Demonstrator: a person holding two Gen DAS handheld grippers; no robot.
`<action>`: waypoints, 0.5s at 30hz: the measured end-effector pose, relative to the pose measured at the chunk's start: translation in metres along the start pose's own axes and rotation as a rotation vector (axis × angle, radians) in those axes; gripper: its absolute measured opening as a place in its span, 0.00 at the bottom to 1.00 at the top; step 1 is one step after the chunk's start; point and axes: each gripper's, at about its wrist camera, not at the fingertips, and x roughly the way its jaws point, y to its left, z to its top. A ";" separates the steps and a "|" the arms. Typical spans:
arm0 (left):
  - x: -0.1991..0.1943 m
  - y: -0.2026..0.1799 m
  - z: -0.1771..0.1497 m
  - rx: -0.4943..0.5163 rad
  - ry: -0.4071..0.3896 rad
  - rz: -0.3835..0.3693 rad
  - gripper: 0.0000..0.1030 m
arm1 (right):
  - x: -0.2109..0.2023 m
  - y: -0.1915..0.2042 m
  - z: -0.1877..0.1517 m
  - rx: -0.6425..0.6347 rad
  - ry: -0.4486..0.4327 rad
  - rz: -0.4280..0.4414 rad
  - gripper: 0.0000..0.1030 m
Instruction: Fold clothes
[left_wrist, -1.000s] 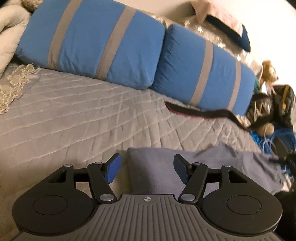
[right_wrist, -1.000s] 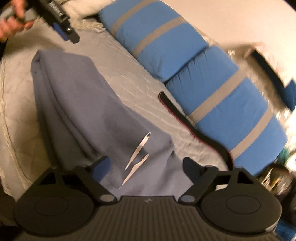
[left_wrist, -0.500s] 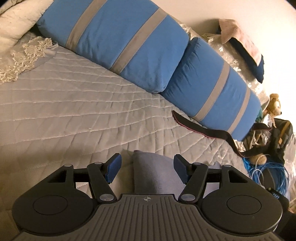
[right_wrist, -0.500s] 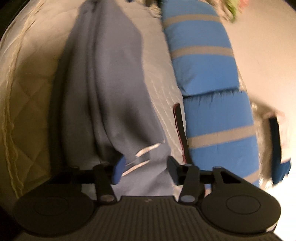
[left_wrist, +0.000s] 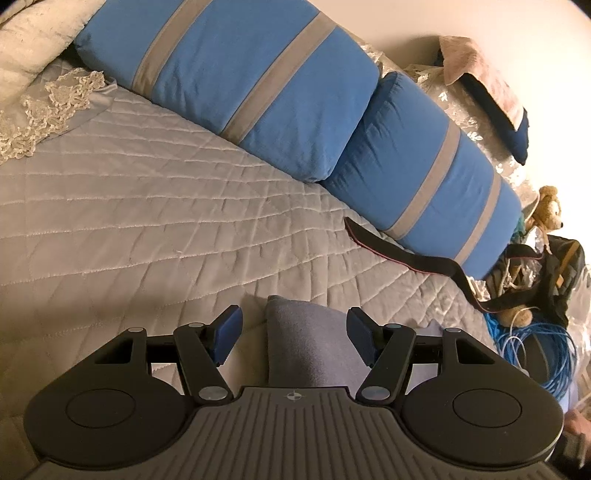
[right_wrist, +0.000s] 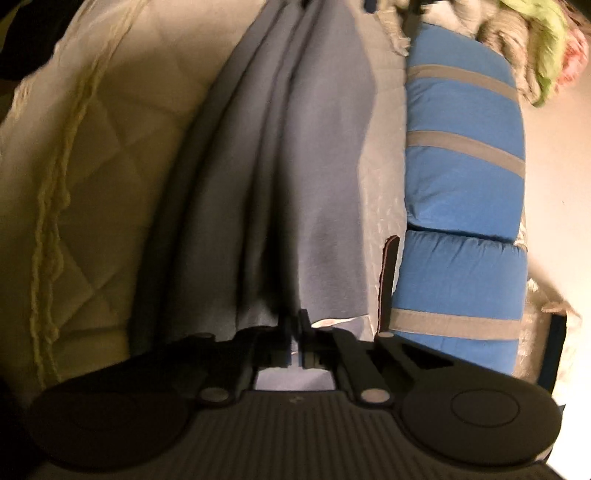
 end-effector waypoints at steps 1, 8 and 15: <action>0.000 0.000 0.000 0.001 -0.001 -0.002 0.59 | -0.005 -0.002 -0.001 0.009 -0.003 0.004 0.10; 0.001 -0.002 -0.001 0.012 0.006 -0.010 0.59 | -0.025 -0.003 -0.006 0.034 -0.001 0.058 0.01; 0.001 -0.001 -0.001 -0.001 0.008 -0.002 0.59 | -0.022 0.006 -0.003 0.051 0.024 0.057 0.29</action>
